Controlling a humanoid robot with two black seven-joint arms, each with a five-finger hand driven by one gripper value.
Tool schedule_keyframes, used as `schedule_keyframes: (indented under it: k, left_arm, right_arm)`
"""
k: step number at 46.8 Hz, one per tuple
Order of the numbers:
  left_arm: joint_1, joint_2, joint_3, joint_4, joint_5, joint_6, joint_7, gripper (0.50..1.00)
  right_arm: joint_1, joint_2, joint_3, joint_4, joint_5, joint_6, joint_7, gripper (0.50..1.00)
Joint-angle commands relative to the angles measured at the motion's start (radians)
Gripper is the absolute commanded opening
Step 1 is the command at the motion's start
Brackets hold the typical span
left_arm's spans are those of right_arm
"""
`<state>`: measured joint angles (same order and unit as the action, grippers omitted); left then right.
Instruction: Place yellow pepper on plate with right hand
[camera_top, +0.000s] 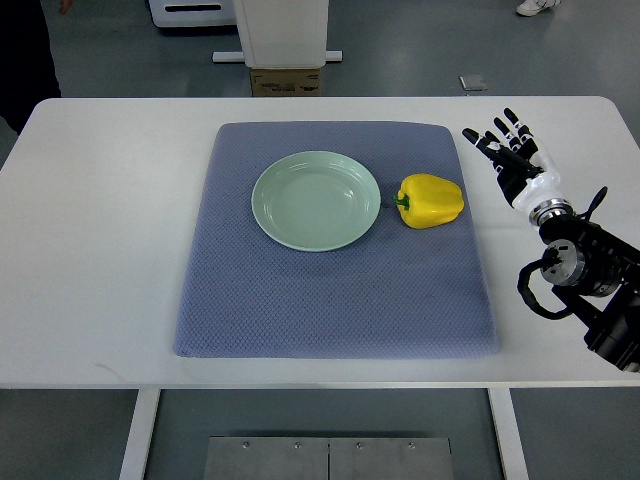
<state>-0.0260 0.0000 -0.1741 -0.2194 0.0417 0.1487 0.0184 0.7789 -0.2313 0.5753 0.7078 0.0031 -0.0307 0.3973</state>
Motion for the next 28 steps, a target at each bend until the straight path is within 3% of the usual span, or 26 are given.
schedule_keyframes:
  k: [1, 28]
  left_arm:
    - [0.000, 0.000, 0.001, 0.000, 0.001, 0.000, 0.000, 1.000]
    - [-0.002, 0.000, -0.001, 0.000, 0.001, 0.000, 0.000, 1.000]
  right_arm:
    - [-0.001, 0.001, 0.000, -0.001, 0.000, 0.000, 0.000, 1.000]
    - [-0.001, 0.001, -0.002, -0.001, 0.000, 0.000, 0.002, 1.000]
